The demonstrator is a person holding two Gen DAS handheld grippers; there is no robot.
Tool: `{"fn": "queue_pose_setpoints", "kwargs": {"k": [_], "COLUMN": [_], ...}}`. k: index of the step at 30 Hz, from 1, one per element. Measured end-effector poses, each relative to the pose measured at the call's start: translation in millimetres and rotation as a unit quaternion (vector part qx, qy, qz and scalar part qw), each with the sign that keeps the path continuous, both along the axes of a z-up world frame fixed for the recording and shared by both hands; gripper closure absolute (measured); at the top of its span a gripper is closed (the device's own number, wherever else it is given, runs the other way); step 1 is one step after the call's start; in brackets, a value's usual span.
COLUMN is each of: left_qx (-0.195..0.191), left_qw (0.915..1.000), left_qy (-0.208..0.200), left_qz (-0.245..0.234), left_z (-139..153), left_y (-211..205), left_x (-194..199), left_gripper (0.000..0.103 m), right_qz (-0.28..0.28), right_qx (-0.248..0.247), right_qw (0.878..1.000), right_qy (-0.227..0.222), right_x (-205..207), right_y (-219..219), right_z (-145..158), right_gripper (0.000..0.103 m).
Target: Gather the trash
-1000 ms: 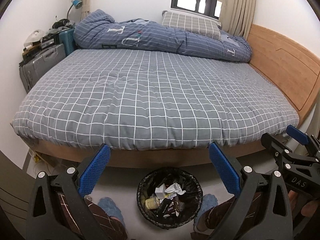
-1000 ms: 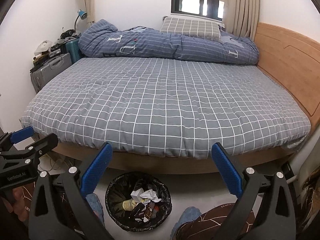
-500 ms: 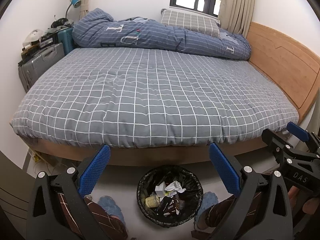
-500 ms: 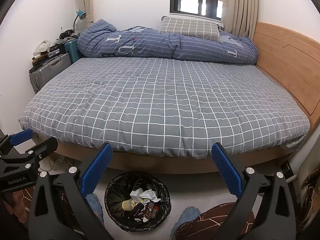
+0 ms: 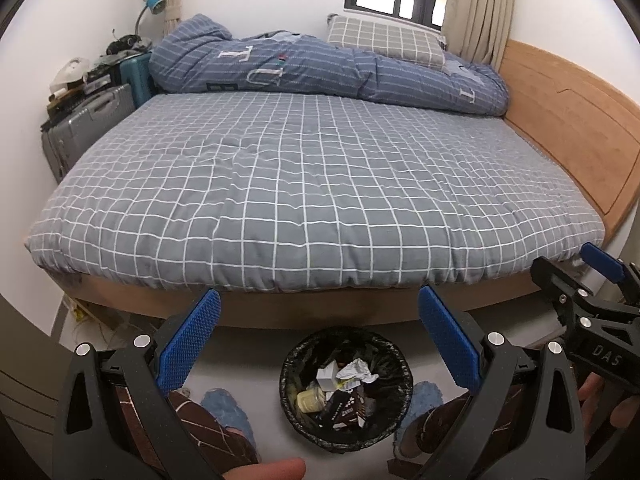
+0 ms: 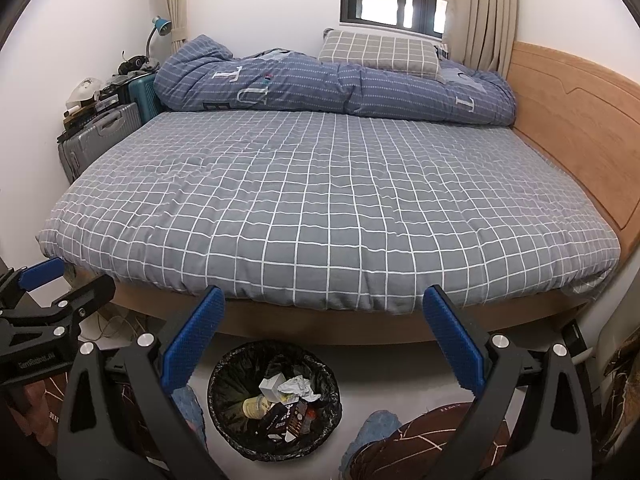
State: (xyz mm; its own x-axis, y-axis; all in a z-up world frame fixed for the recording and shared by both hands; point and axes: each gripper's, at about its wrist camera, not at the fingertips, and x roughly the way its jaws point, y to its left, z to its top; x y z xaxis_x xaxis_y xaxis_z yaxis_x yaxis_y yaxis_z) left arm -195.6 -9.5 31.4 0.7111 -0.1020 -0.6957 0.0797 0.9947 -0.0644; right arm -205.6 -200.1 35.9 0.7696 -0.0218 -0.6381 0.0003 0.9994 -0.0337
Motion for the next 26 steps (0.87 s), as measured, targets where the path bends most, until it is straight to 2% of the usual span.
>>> {"fn": "queue_pose_setpoints", "kwargs": {"k": [12, 26], "left_qx": [0.022, 0.001], "left_qw": [0.9997, 1.0], "left_qy": [0.004, 0.01], "left_qz": [0.005, 0.002], "left_z": [-3.1, -4.7], "left_y": [-2.1, 1.3], "left_x": [1.2, 2.2], "left_gripper": [0.006, 0.006], "right_qz": [0.0, 0.0], "right_qx": [0.0, 0.0], "right_qw": [1.0, 1.0], "right_qy": [0.0, 0.002], "right_x": [-0.2, -0.8], "right_y": [-0.2, 0.8], "right_z": [-0.4, -2.2], "right_gripper": [0.008, 0.008]}}
